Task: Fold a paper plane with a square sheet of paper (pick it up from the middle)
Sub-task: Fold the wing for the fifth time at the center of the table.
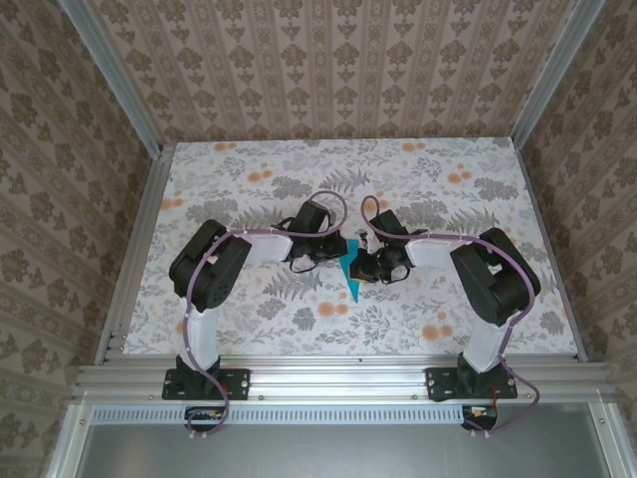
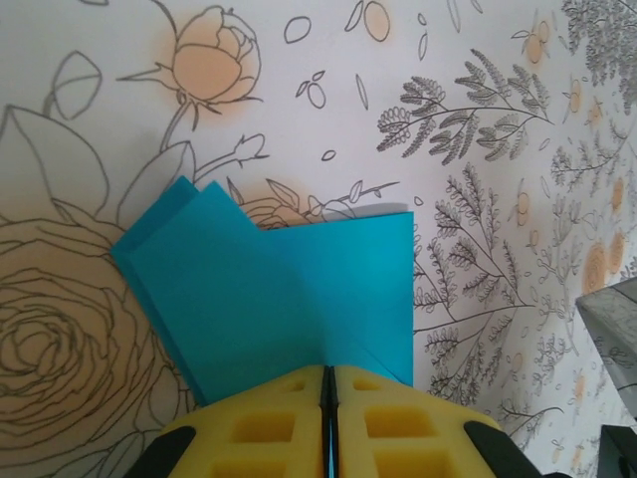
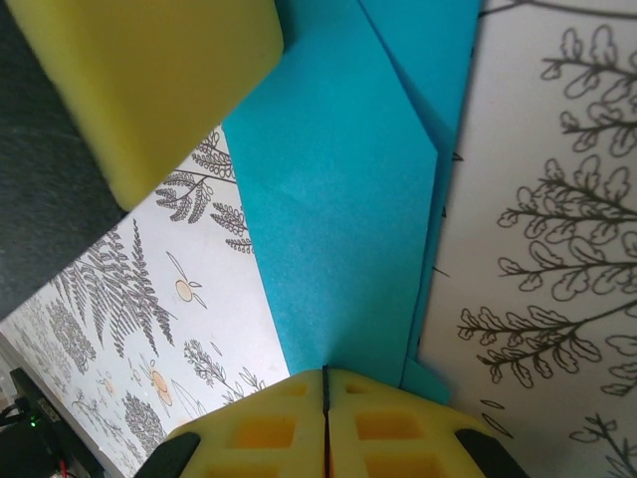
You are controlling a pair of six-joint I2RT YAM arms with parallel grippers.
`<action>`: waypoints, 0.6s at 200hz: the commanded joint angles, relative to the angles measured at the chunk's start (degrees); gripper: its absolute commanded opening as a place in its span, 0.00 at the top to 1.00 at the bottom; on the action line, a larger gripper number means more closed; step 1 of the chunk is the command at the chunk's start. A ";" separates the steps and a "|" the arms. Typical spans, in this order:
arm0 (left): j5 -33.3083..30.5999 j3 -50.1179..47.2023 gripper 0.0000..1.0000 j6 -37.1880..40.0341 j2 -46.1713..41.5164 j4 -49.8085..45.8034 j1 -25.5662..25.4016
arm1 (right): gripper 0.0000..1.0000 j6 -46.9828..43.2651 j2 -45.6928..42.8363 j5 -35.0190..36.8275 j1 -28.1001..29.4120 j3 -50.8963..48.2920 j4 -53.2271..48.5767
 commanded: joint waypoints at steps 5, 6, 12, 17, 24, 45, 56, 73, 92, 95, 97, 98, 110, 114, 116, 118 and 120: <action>-0.84 -0.02 0.88 1.07 0.59 -0.47 0.48 | 0.91 0.74 0.40 0.17 -0.44 -0.97 0.97; -0.84 -0.07 0.88 1.11 0.61 -0.47 0.47 | 0.91 0.79 0.33 0.11 -0.44 -0.97 0.96; -0.84 -0.32 0.88 0.98 0.70 -0.29 0.55 | 0.91 0.76 -0.16 -0.50 -0.44 -0.95 1.31; -0.79 -0.52 0.89 0.93 0.80 -0.21 0.55 | 0.91 0.75 -0.51 -1.02 -0.42 -0.77 1.51; -0.76 -0.77 0.89 0.75 0.87 0.11 0.57 | 0.91 0.84 -1.23 -1.82 -0.39 -0.50 1.74; -0.50 -1.41 0.89 0.36 1.08 0.77 0.54 | 0.90 0.84 -2.20 -2.78 -0.10 0.95 1.81; -0.49 -1.58 0.89 0.26 1.20 0.86 0.59 | 0.90 0.99 -1.80 -2.59 0.00 1.88 1.79; -0.58 -1.63 0.89 0.03 1.23 0.68 0.54 | 0.90 1.71 -0.37 -1.74 0.09 2.96 2.20; -1.07 -1.52 0.91 -1.01 1.34 -0.67 0.58 | 0.91 2.79 1.53 -1.39 0.18 3.48 3.89; -0.93 -1.45 0.92 -1.19 1.48 -0.96 0.64 | 0.91 2.96 1.83 -1.40 0.17 3.51 4.16; -0.75 -1.37 0.92 -1.35 1.53 -1.09 0.70 | 0.91 3.06 1.96 -1.43 0.17 3.51 4.30; -0.71 -1.32 0.92 -1.42 1.57 -1.21 0.67 | 0.91 3.09 2.07 -1.39 0.17 3.56 4.39; -0.31 -1.34 0.92 -2.25 1.99 -1.30 0.63 | 0.91 3.77 2.82 -1.22 0.22 3.53 5.66; -0.27 -1.47 0.92 -2.60 2.04 -1.10 0.60 | 0.91 3.87 3.10 -1.40 0.19 3.60 6.00; -0.23 -1.55 0.92 -2.78 2.11 -0.95 0.58 | 0.91 3.90 3.33 -1.43 0.24 3.69 6.10; -0.20 -1.60 0.92 -2.93 2.13 -0.87 0.62 | 0.91 3.98 3.44 -1.55 0.19 3.76 6.19; -0.15 -1.65 0.93 -3.01 2.17 -0.76 0.56 | 0.91 4.00 3.68 -1.58 0.18 3.84 6.26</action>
